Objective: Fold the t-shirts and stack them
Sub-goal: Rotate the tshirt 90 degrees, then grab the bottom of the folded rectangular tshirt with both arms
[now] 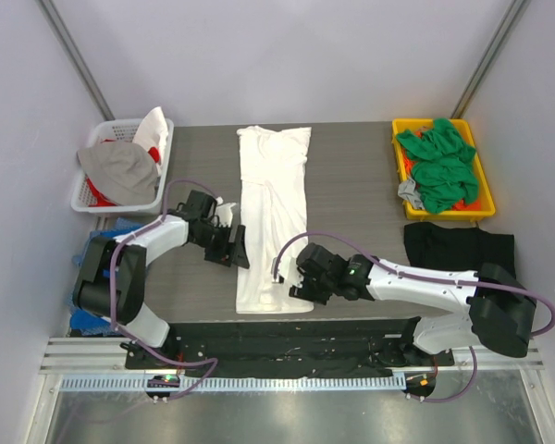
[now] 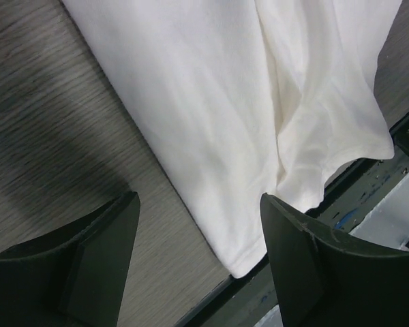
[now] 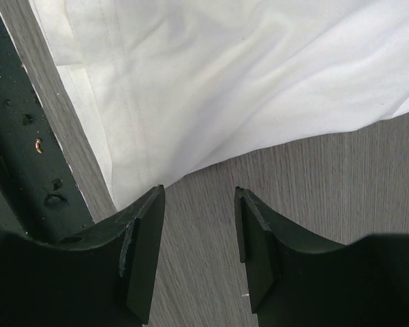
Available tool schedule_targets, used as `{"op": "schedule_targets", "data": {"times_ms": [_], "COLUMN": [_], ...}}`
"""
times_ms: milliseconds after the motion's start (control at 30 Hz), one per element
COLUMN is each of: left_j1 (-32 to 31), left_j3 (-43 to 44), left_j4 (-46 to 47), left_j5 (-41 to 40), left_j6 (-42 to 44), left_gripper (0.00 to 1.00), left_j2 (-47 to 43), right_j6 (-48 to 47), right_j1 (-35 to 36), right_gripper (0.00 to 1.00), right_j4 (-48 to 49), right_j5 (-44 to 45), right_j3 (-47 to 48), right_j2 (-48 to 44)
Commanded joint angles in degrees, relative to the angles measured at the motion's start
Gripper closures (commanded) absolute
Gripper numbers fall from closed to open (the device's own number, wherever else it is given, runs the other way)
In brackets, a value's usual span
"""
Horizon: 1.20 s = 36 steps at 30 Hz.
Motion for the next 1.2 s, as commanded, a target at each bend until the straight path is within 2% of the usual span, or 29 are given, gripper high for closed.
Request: {"op": "schedule_targets", "data": {"times_ms": [0, 100, 167, 200, 233, 267, 300, 367, 467, 567, 700, 833, 1000, 1167], "left_j1": [0.47, 0.30, 0.21, -0.05, -0.05, 0.21, 0.47, 0.13, -2.41, -6.45, -11.74, -12.88, -16.66, -20.26], "left_j3": [1.93, 4.38, 7.28, 12.08, 14.92, 19.21, 19.77, 16.03, 6.47, -1.19, -6.58, -6.59, -6.59, -5.36], "left_j4": [-1.15, -4.83, -12.08, -15.96, -19.92, -27.01, -28.90, -31.81, -30.77, -27.97, -26.46, -24.45, -18.66, -16.88], "left_j5": [-0.04, 0.32, 0.23, -1.25, -2.39, -3.80, -5.99, -6.89, -9.17, -9.70, -9.00, -7.68, -7.51, -5.40], "left_j6": [4.16, 7.86, 16.28, 19.53, 28.53, 31.92, 35.18, 44.06, 48.99, 49.88, 53.31, 52.09, 45.77, 43.38], "left_gripper": [0.23, 0.22, 0.22, 0.23, 0.22, 0.23, 0.23, 0.23, 0.22, 0.21, 0.20, 0.20, 0.19, 0.20], "left_j2": [-3.04, -5.07, -4.72, -4.20, -3.06, -3.05, -3.48, -7.15, -13.04, -17.79, -23.70, -21.95, -19.93, -15.89], "right_j6": [-0.09, -0.18, -0.35, -0.44, -0.53, -0.62, -0.62, -0.70, -0.88, -1.06, -0.88, -0.97, -0.88, -0.88], "right_j1": [1.23, 1.67, 1.58, 1.67, 1.58, 1.67, 1.67, 1.67, 1.58, 1.58, 1.58, 1.58, 1.58, 1.58], "right_gripper": [0.47, 0.47, 0.47, 0.47, 0.47, 0.47, 0.47, 0.47, 0.47, 0.47, 0.47, 0.48, 0.48, 0.48], "right_j4": [1.51, 1.86, 2.13, 2.21, 2.39, 2.57, 2.57, 2.74, 3.18, 3.27, 3.18, 3.18, 3.01, 3.27], "right_j5": [-1.42, -1.07, -0.02, 0.42, 0.94, 1.12, 1.21, 1.47, 2.09, 2.70, 2.62, 2.71, 2.53, 2.88], "right_j3": [1.11, 1.11, 0.59, 0.41, 0.15, 0.06, 0.15, 0.23, 0.15, -0.12, 0.06, 0.06, 0.32, 0.06], "right_j2": [-1.17, -1.70, -2.40, -2.75, -2.84, -2.93, -2.76, -2.41, -1.79, -1.61, -0.21, 0.76, 1.29, 0.23]}}
